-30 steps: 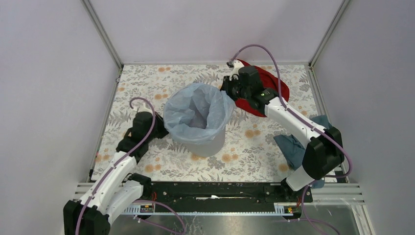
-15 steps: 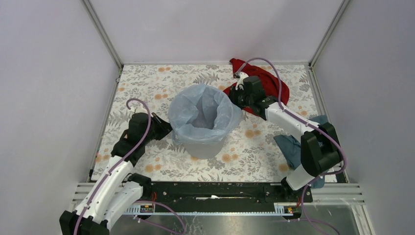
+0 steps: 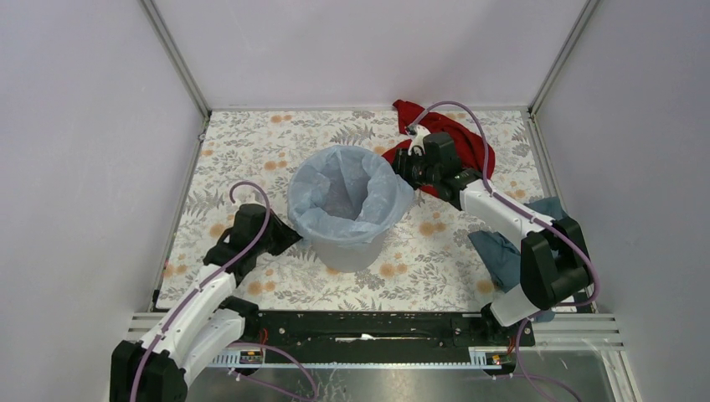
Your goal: Put the trash bags into the trash bin
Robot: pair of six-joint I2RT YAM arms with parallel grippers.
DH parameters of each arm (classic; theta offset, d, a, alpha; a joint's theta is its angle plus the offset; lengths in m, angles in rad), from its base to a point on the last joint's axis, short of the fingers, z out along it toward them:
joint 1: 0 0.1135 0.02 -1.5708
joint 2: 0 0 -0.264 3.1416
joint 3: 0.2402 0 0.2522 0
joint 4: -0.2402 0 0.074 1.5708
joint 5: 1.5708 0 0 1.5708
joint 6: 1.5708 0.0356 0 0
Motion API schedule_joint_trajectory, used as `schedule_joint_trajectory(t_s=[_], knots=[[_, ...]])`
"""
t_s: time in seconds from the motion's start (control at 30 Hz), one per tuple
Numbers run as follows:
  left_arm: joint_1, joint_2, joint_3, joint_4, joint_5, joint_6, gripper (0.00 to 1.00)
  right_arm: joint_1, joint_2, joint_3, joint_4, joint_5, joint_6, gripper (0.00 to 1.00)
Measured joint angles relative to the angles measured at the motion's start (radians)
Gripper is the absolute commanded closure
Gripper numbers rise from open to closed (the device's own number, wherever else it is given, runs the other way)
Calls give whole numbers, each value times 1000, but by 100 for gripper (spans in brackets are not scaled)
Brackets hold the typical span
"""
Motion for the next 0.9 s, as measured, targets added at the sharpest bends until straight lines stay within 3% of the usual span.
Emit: schedule_joint_trajectory(t_s=[0.1,0.2,0.33,0.5,0.7,0.9], knots=[[0,-35,3,-23,11,1,100,0,0,0,2,-1,1,58],[0,-69,29,-51,34,2,100,0,0,1,-28,19,-11,38],[0,-87,53,-45,63,3,100,0,-12,17,-177,109,-60,2],[0,-50,33,-25,71,2,100,-14,-128,83,-391,255,-106,0],[0,-39,10,-19,70,7,100,-74,-272,190,-504,332,-125,0],[0,-39,10,-21,69,21,100,-171,-370,160,-528,221,-84,0]])
